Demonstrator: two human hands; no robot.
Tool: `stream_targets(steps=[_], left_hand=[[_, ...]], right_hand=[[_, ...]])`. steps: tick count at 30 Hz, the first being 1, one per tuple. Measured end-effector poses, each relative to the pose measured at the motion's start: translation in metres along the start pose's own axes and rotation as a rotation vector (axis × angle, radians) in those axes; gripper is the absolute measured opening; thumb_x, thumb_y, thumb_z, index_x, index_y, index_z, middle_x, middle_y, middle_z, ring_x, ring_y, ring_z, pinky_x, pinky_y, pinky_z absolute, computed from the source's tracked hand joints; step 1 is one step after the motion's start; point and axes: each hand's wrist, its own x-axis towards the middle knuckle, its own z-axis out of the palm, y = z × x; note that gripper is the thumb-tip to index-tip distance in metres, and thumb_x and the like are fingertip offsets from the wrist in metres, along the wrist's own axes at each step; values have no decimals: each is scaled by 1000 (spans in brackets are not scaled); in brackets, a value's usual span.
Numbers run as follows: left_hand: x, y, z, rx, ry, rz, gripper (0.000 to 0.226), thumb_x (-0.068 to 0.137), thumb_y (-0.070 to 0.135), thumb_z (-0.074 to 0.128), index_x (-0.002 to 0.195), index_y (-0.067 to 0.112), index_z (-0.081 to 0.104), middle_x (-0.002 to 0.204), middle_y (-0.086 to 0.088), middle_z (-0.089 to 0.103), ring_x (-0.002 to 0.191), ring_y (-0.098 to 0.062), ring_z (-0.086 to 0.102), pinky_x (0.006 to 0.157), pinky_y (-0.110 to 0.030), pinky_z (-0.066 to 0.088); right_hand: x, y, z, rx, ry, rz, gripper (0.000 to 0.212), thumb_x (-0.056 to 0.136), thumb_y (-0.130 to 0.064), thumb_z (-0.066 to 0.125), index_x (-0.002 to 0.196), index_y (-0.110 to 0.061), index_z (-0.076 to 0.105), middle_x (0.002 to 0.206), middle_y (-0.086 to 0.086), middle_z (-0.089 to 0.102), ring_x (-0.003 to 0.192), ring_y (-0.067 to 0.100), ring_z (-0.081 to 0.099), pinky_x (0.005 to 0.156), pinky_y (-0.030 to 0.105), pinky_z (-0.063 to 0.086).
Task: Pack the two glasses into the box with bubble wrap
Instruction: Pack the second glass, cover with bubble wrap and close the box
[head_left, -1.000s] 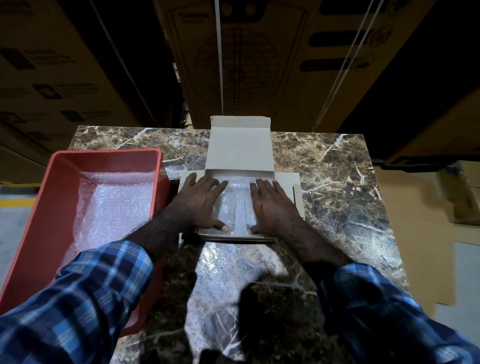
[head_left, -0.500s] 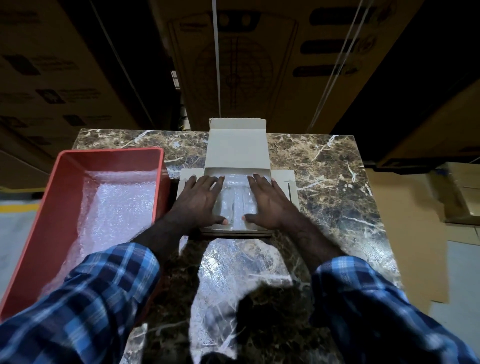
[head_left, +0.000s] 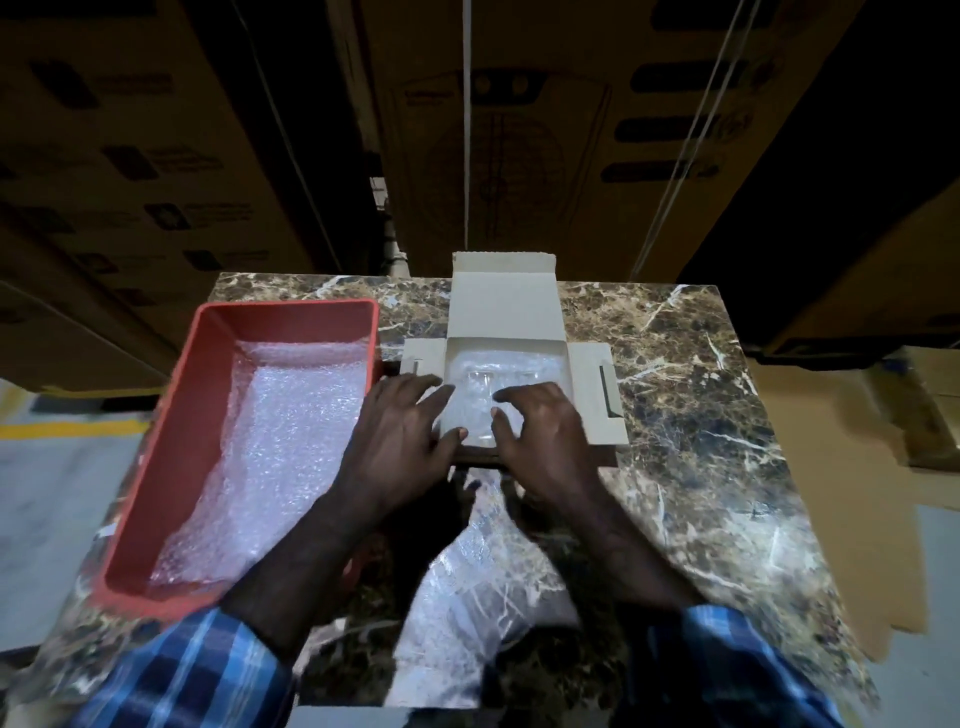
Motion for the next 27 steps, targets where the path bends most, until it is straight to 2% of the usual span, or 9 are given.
stream_targets(steps=[4, 9, 12, 14, 18, 20, 23, 27], left_hand=[[-44, -20, -24, -4, 83, -123, 45, 86, 39, 56, 117, 10, 71, 119, -9, 68, 110, -32, 62, 95, -45, 49], [-105, -51, -38, 65, 32, -318, 52, 85, 44, 48, 117, 10, 72, 115, -10, 70, 105, -35, 65, 89, -48, 55], [-130, -68, -43, 65, -27, -439, 56, 83, 47, 47, 114, 8, 73, 112, -13, 72, 103, -35, 66, 90, -45, 54], [-142, -77, -47, 76, -71, -498, 54, 82, 46, 51, 114, 7, 73, 113, -13, 71, 105, -34, 66, 94, -41, 50], [-146, -90, -54, 66, -214, -576, 48, 89, 39, 63, 128, 10, 66, 132, -13, 64, 124, -30, 57, 107, -34, 38], [-143, -103, -52, 27, -319, -590, 50, 90, 37, 66, 134, 13, 62, 139, -9, 59, 131, -25, 52, 111, -30, 36], [-136, -127, -47, -16, -398, -580, 48, 91, 31, 63, 136, 15, 59, 142, -6, 58, 132, -21, 52, 111, -28, 36], [-131, -151, -44, 52, -542, -521, 52, 92, 30, 61, 141, 16, 54, 145, -5, 55, 134, -20, 50, 110, -26, 35]], right_hand=[[-8, -51, 16, 89, -7, -185, 24, 87, -20, 59, 100, -8, 75, 98, 5, 74, 101, 23, 61, 88, 32, 50], [-22, -94, 36, 70, -150, -408, 18, 87, -14, 56, 78, -5, 68, 79, 9, 68, 81, 28, 58, 75, 41, 50], [-30, -114, 48, 12, -176, -511, 7, 79, -7, 68, 72, -5, 69, 72, 7, 68, 73, 28, 62, 69, 37, 52], [-36, -124, 59, -79, -249, -581, 6, 72, -2, 74, 70, -5, 69, 69, 7, 67, 71, 28, 63, 63, 33, 51], [-38, -141, 77, -272, -531, -573, 6, 85, -1, 58, 88, -2, 63, 91, 15, 63, 94, 34, 58, 62, 36, 39], [-36, -150, 84, -417, -640, -547, 14, 89, -3, 56, 102, -3, 61, 104, 16, 61, 101, 34, 58, 66, 34, 37], [-32, -159, 105, -482, -688, -485, 22, 94, -7, 53, 115, -5, 58, 115, 17, 58, 108, 35, 58, 73, 35, 40], [-30, -163, 138, -527, -727, -428, 28, 96, -15, 56, 123, -9, 56, 120, 16, 58, 113, 35, 57, 86, 38, 46]])
